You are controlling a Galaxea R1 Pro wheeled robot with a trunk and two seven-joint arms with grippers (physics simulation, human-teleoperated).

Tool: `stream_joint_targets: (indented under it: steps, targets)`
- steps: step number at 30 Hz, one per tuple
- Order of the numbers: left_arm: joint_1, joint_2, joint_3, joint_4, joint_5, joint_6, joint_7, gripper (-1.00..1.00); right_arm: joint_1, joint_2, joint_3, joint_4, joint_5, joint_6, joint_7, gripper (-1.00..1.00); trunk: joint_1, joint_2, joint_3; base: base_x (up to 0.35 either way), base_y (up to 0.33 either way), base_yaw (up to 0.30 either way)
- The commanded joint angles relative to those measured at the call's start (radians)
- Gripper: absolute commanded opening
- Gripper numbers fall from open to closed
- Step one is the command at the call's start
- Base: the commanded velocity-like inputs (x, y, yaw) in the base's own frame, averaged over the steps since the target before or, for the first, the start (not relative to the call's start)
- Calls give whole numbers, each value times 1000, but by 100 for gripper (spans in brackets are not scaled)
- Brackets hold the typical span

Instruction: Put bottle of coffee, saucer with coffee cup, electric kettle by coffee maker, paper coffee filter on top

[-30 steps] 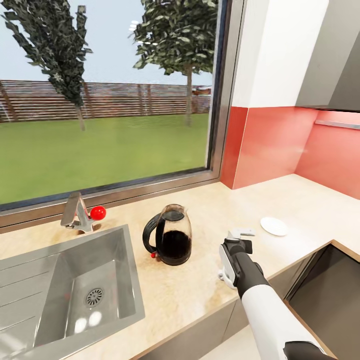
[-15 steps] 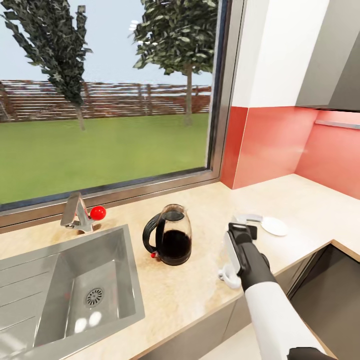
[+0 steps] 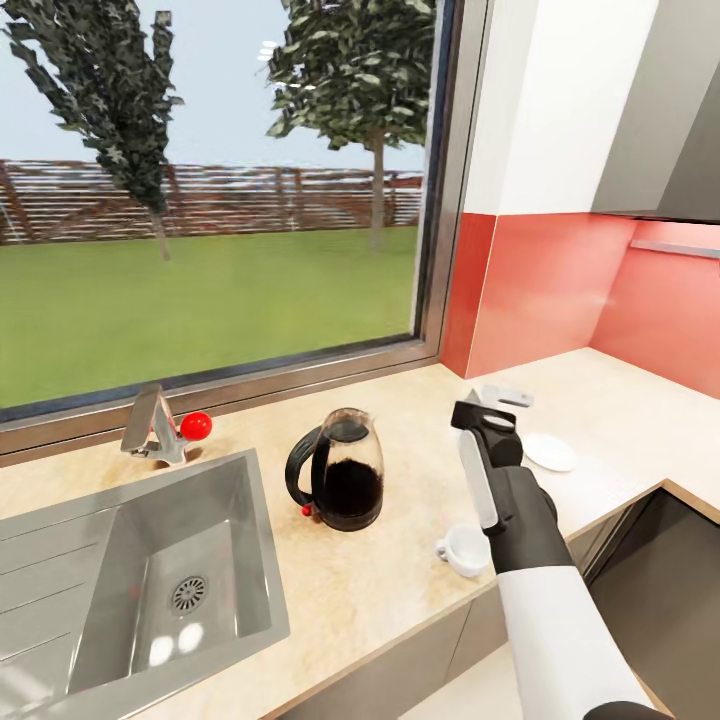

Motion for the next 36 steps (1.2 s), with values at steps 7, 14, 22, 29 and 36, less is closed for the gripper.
stream_joint_targets:
  steps: [7,14,22,29,36]
  targets:
    - [0,-10,7,-3,-6,3,12,100,-1,0,1,-63,-11,3,-22,-100,1,-2,-2,-269,0,2]
    - [0,-11,8,-4,-5,2,15,100,-1,0,1,-63,-11,3,-23,-100,1,-2,4,-336,0,164]
    - [0,-11,8,-5,-4,-2,16,100,-1,0,1,-64,-11,3,-23,-100,1,-2,12,-337,0,195]
    - [0,-11,7,-5,-1,-2,16,100,-1,0,1,-64,-10,3,-23,-100,1,-2,19,-338,8,196]
    - [-1,-13,6,-6,0,-8,16,100,-1,0,1,-64,-10,3,-23,-100,1,-2,26,-335,99,196]
